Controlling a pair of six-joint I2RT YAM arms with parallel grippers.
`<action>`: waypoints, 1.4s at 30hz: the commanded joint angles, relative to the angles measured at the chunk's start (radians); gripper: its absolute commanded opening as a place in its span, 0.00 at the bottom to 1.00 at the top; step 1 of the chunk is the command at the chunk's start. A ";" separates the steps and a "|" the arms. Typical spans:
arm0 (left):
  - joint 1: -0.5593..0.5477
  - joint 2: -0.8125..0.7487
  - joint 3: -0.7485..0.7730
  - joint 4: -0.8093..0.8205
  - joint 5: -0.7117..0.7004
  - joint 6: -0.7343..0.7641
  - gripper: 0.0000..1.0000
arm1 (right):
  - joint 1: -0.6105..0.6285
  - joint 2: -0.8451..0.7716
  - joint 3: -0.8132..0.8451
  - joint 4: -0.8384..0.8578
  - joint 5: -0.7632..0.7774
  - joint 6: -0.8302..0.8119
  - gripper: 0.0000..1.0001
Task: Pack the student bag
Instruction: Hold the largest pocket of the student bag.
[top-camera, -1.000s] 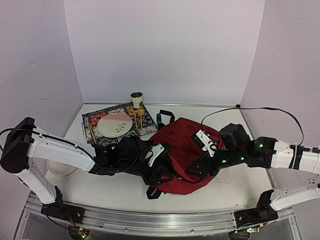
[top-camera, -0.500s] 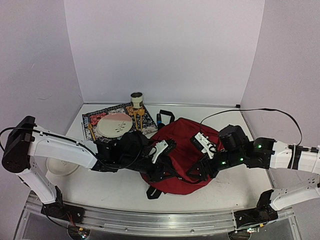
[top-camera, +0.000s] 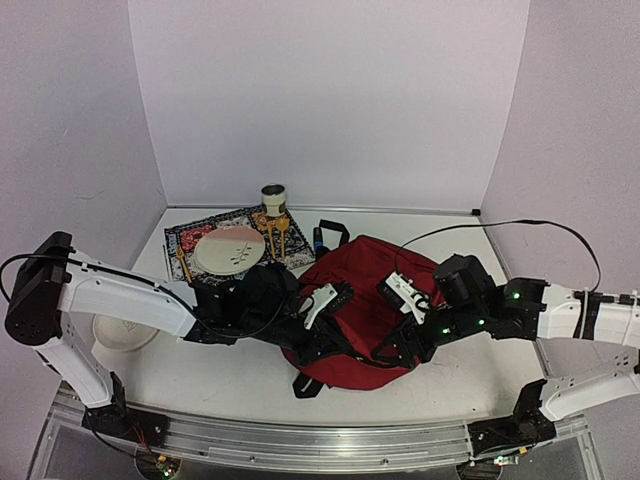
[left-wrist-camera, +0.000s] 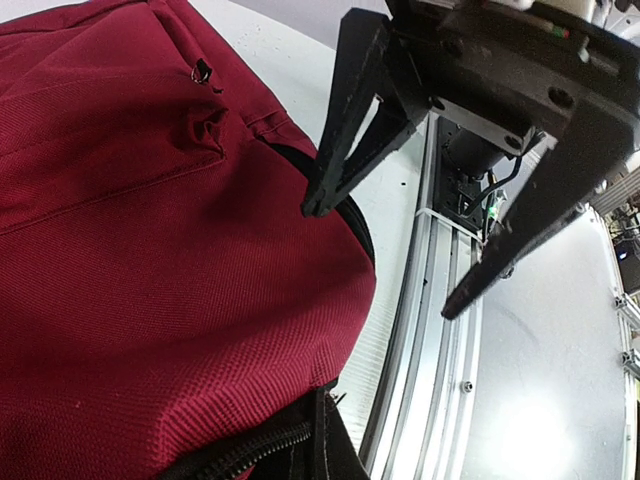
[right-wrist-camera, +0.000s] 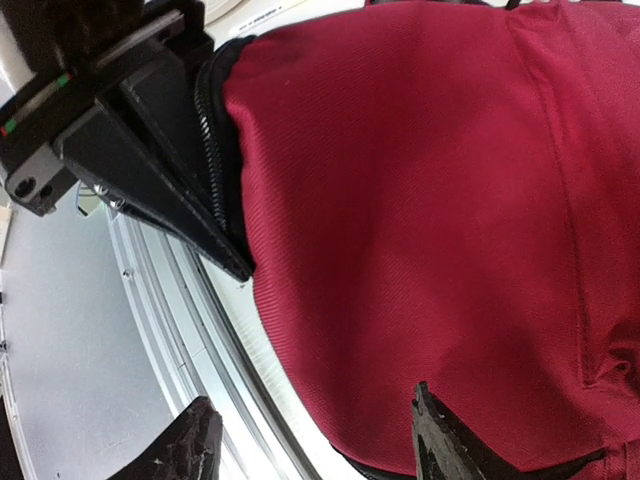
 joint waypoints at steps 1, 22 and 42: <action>0.006 -0.068 0.023 -0.003 0.011 -0.019 0.00 | 0.037 0.043 0.011 -0.014 0.007 -0.038 0.66; 0.040 -0.258 -0.090 -0.099 -0.230 -0.100 0.00 | 0.067 0.061 0.024 -0.106 0.196 -0.010 0.00; 0.111 -0.431 -0.287 -0.014 -0.311 -0.216 0.00 | 0.020 -0.014 0.026 -0.192 0.203 0.045 0.00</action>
